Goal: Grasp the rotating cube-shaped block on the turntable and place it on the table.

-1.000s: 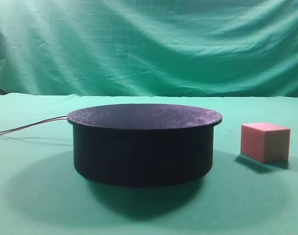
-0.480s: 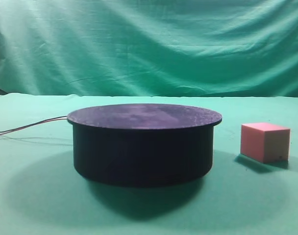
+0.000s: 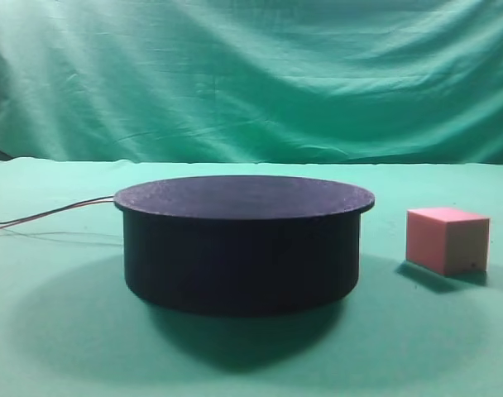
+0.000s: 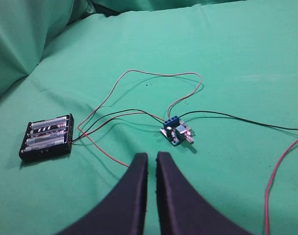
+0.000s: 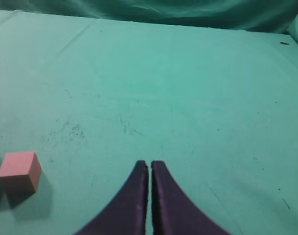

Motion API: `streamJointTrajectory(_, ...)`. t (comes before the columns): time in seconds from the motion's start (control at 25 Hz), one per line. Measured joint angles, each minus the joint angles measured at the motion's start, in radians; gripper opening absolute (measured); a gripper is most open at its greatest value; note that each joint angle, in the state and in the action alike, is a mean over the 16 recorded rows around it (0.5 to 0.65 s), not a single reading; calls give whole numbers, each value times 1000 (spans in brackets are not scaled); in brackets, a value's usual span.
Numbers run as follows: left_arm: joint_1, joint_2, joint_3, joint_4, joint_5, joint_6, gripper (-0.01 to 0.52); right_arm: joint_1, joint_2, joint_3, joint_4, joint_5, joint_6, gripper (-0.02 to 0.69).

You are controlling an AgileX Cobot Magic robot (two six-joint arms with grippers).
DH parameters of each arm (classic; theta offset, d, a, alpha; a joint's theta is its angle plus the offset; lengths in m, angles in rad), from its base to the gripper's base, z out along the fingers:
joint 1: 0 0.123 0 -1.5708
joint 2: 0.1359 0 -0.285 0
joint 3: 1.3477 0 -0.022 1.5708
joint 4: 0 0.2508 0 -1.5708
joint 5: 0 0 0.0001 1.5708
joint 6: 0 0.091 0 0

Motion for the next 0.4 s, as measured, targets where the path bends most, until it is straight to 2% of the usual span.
streamJointTrajectory(0.4,0,0,0,0,0,0,0,0,0,0,1,-1,0,0)
